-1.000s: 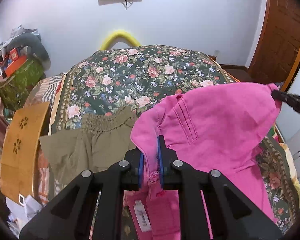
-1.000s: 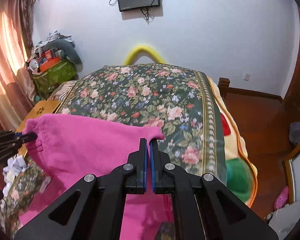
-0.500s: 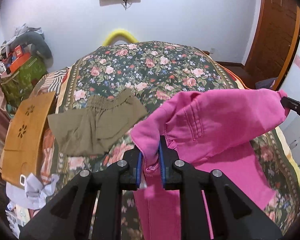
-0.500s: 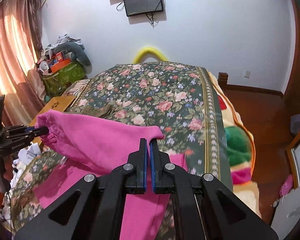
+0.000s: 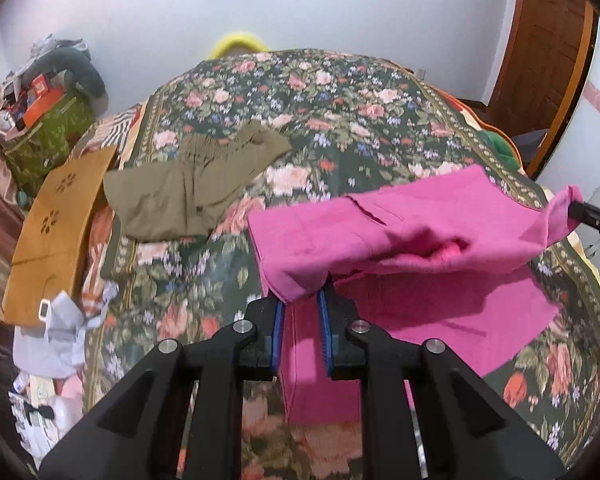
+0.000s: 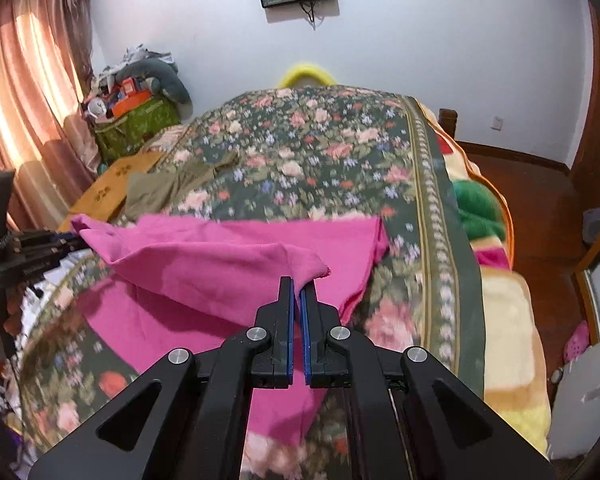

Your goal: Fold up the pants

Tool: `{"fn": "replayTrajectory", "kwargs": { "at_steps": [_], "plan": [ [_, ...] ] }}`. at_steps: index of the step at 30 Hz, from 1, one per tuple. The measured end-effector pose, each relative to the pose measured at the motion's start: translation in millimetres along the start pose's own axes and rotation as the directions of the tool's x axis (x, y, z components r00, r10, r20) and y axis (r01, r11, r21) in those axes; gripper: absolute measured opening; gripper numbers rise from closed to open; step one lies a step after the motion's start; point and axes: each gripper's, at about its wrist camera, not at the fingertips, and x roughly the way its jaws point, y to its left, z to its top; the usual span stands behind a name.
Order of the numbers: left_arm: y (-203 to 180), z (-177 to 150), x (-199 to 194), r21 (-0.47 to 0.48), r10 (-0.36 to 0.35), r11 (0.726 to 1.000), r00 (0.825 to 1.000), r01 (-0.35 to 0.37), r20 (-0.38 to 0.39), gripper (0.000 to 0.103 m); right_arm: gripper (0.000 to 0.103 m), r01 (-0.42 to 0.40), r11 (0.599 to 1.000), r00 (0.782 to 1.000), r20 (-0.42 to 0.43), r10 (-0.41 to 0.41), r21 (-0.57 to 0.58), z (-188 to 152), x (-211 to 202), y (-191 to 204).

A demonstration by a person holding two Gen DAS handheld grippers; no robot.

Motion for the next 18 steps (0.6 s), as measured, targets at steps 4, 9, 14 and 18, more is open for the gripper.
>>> {"fn": "replayTrajectory", "kwargs": {
  "at_steps": [4,9,14,18],
  "plan": [
    [4,-14,-5,-0.012,0.001,1.0,1.0,-0.001,-0.01,0.016,0.003,0.024,0.999,0.999,-0.046,-0.026,-0.032,-23,5,2],
    [2,-29,-9,0.016,0.027,1.0,0.999,-0.027,-0.024,0.016,0.004,0.025,1.0,0.995,-0.093,-0.026,-0.018,-46,10,2],
    [0,-42,-8,0.038,0.059,0.998,0.997,-0.058,-0.042,0.016,0.006,0.037,0.999,0.99,-0.136,-0.039,-0.017,-62,14,5],
    [2,-53,-9,0.04,0.067,0.997,0.996,-0.065,-0.057,0.016,0.006,0.042,0.999,0.988,-0.149,-0.043,-0.012,-69,10,6]
  ]
}}
